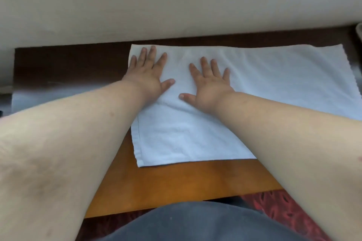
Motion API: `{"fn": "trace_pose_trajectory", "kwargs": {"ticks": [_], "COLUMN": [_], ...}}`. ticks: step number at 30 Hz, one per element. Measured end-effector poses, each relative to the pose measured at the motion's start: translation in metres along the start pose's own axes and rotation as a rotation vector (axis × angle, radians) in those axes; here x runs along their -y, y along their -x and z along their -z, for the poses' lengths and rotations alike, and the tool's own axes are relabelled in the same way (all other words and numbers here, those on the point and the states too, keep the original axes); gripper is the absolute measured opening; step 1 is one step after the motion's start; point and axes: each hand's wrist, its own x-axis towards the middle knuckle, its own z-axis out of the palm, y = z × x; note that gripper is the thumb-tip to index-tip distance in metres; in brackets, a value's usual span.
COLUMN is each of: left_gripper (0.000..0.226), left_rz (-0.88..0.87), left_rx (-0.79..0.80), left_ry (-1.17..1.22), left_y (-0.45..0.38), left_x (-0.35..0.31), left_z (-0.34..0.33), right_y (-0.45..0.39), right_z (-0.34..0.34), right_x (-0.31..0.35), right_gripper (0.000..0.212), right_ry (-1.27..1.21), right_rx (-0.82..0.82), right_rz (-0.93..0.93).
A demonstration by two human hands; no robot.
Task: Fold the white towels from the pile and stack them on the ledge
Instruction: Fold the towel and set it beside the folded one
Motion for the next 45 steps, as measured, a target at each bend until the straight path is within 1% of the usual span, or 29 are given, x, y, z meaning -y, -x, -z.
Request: {"fn": "trace_pose_trajectory", "kwargs": {"ticks": [1,3,4,5,6,7,8,9,13,17,19,21,22,24,25,27,29,31,33,35,37,40,42,45], "left_gripper": [0.09,0.09,0.087,0.082,0.079,0.078,0.077,0.078,0.082,0.081,0.077,0.064,0.057,0.046,0.044,0.044,0.049,0.05,0.046,0.04,0.033,0.031,0.033,0.035], "left_rz": [-0.007,-0.024,-0.034,-0.045,-0.056,-0.063,-0.061,-0.052,-0.012,-0.005,-0.009,-0.01,0.002,0.076,0.133,0.247,0.331,0.366,0.38,0.417,0.462,0.542,0.565,0.546], "left_rx": [0.006,0.009,0.006,0.0,-0.006,-0.004,0.006,0.019,0.063,0.079,0.063,-0.022,-0.087,-0.2,-0.231,-0.252,-0.232,-0.189,-0.157,-0.16,-0.175,-0.167,-0.163,-0.16], "left_ry": [-0.002,0.002,0.013,0.023,0.028,0.024,0.016,0.008,0.002,0.009,0.038,0.114,0.143,0.178,0.208,0.289,0.371,0.443,0.492,0.563,0.6,0.563,0.529,0.537], "left_y": [-0.003,-0.006,-0.005,-0.003,-0.002,-0.002,-0.002,-0.002,-0.003,0.0,0.001,0.001,0.001,0.0,0.0,-0.003,-0.008,-0.012,-0.012,-0.009,-0.006,0.002,0.007,0.012], "left_x": [0.002,0.005,0.007,0.008,0.01,0.012,0.014,0.015,0.014,0.012,0.013,0.017,0.02,0.027,0.03,0.034,0.035,0.036,0.036,0.035,0.037,0.045,0.051,0.051], "left_z": [0.002,0.005,0.007,0.008,0.01,0.011,0.012,0.014,0.019,0.024,0.027,0.03,0.031,0.031,0.031,0.032,0.034,0.036,0.04,0.047,0.054,0.064,0.068,0.072], "right_y": [0.006,0.03,0.049,0.07,0.09,0.106,0.116,0.121,0.126,0.138,0.141,0.139,0.136,0.13,0.127,0.122,0.118,0.116,0.117,0.121,0.127,0.136,0.137,0.135], "right_z": [0.001,-0.006,-0.015,-0.029,-0.044,-0.057,-0.07,-0.078,-0.079,-0.087,-0.085,-0.075,-0.069,-0.059,-0.055,-0.051,-0.051,-0.051,-0.048,-0.043,-0.036,-0.026,-0.021,-0.014], "right_x": [0.006,0.028,0.042,0.058,0.072,0.083,0.09,0.093,0.098,0.108,0.11,0.11,0.111,0.116,0.12,0.128,0.135,0.139,0.139,0.137,0.137,0.148,0.157,0.154], "right_gripper": [0.099,0.093,0.091,0.091,0.092,0.095,0.098,0.1,0.105,0.108,0.105,0.09,0.077,0.051,0.043,0.034,0.027,0.031,0.025,0.018,0.016,0.02,0.024,0.035], "right_ry": [-0.002,-0.004,0.007,0.035,0.073,0.117,0.156,0.187,0.224,0.241,0.22,0.162,0.136,0.128,0.12,0.106,0.095,0.066,-0.013,-0.203,-0.372,-0.556,-0.631,-0.693], "right_rx": [-0.063,-0.175,-0.165,-0.111,-0.028,0.061,0.129,0.163,0.19,0.283,0.252,0.143,0.074,-0.023,-0.031,-0.017,-0.014,0.001,0.004,0.037,0.104,0.179,0.171,0.139], "right_rz": [0.042,0.236,0.364,0.479,0.548,0.569,0.565,0.556,0.559,0.595,0.603,0.592,0.587,0.611,0.615,0.587,0.558,0.531,0.515,0.476,0.459,0.463,0.44,0.344]}}
